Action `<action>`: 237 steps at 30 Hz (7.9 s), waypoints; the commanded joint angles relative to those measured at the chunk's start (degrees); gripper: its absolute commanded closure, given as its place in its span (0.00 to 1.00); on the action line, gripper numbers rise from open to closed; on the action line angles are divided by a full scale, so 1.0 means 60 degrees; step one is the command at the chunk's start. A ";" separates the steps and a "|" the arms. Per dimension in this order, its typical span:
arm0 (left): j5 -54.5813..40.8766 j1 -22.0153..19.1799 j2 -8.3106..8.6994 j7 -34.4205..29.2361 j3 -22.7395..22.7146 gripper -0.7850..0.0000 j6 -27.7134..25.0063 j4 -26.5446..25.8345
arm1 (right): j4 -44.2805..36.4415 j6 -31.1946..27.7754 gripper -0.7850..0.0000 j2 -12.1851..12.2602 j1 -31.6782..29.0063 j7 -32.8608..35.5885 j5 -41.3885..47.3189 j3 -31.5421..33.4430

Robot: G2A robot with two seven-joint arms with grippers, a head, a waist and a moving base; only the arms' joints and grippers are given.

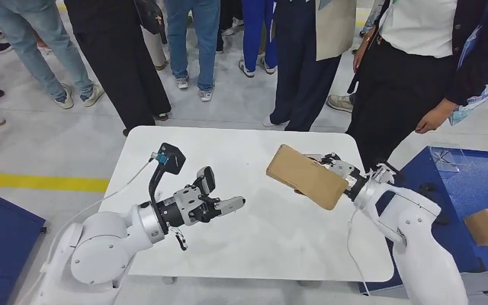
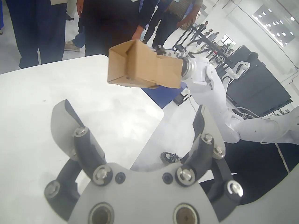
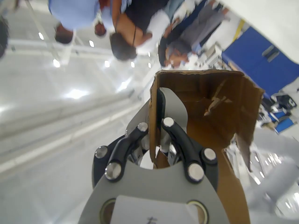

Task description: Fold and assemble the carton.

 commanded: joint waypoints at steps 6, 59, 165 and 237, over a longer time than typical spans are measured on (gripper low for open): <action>0.0000 0.0000 0.0000 0.0000 0.0000 0.00 0.0000 0.0000 | -0.0038 -0.3799 1.00 -0.0151 0.1786 -1.0848 0.4657 -0.1300; 0.0000 0.0000 0.0000 0.0000 0.0000 0.00 0.0000 0.0000 | 0.3197 -0.1714 1.00 0.1666 0.1690 0.3627 0.2123 -0.1622; 0.1966 -0.6395 -0.2906 -0.1594 0.6546 0.00 0.4517 1.0026 | 0.4422 -0.4789 0.00 0.1274 0.3208 1.2427 -1.9700 -0.5807; 0.3094 -0.6827 -0.3433 -0.2150 0.5498 0.00 0.1073 1.1141 | 0.4132 -0.6632 0.00 0.1574 0.1212 1.2350 -1.9880 -0.3311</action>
